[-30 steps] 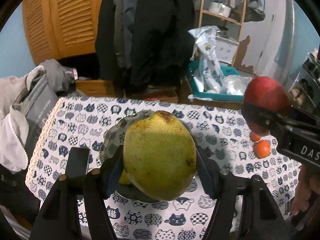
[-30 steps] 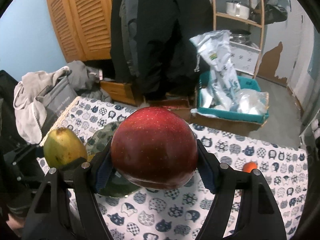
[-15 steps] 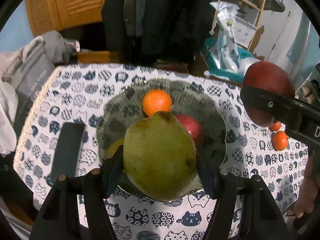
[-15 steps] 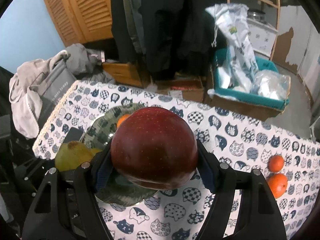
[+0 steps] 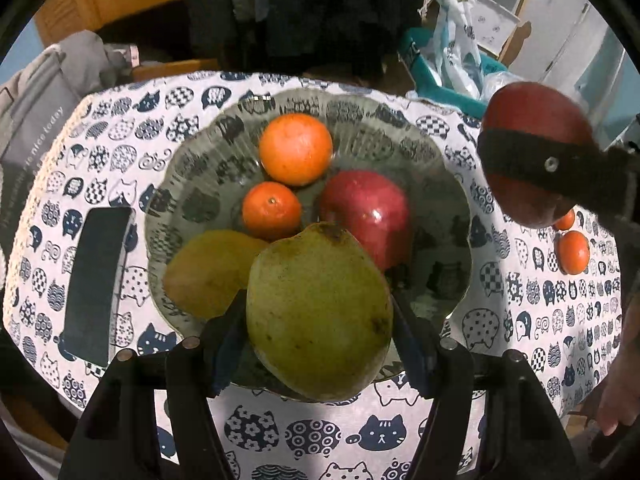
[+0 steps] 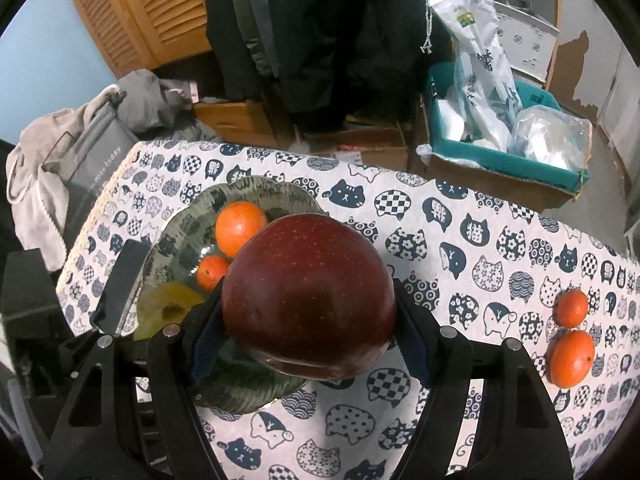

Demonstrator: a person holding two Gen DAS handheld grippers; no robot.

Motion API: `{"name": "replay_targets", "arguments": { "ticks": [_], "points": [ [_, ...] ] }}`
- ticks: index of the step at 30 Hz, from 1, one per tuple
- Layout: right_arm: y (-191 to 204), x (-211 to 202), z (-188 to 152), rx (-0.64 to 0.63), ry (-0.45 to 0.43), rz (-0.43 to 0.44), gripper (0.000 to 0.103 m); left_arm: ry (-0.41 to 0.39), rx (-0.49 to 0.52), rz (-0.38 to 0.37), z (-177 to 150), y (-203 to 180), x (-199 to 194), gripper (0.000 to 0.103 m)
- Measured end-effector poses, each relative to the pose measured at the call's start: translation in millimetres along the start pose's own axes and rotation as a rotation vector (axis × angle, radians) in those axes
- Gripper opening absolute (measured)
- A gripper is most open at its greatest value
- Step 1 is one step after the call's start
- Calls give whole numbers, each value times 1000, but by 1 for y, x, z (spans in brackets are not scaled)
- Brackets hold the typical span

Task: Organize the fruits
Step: 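Lower the pear into the bowl and open the left tool while the right tool holds the apple above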

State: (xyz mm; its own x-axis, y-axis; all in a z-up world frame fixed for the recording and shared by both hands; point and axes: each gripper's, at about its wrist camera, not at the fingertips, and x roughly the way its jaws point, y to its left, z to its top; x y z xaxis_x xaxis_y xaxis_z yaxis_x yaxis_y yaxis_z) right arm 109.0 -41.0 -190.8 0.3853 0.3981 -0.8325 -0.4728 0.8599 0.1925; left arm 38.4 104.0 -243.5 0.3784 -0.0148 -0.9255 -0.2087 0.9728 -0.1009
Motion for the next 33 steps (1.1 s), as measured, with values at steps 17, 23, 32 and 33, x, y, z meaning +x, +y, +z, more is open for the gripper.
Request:
{"name": "replay_targets", "arguments": {
  "ticks": [17, 23, 32, 33],
  "points": [
    [-14, 22, 11, 42, 34, 26, 75, -35, -5, 24, 13, 6, -9, 92],
    [-14, 35, 21, 36, 45, 36, 75, -84, -41, 90, 30, 25, -16, 92],
    [-1, 66, 42, -20, 91, 52, 75, -136, -152, 135, 56, 65, -19, 92],
    [2, 70, 43, -35, 96, 51, 75, -139, -162, 139, 57, 70, -19, 92]
  ]
}}
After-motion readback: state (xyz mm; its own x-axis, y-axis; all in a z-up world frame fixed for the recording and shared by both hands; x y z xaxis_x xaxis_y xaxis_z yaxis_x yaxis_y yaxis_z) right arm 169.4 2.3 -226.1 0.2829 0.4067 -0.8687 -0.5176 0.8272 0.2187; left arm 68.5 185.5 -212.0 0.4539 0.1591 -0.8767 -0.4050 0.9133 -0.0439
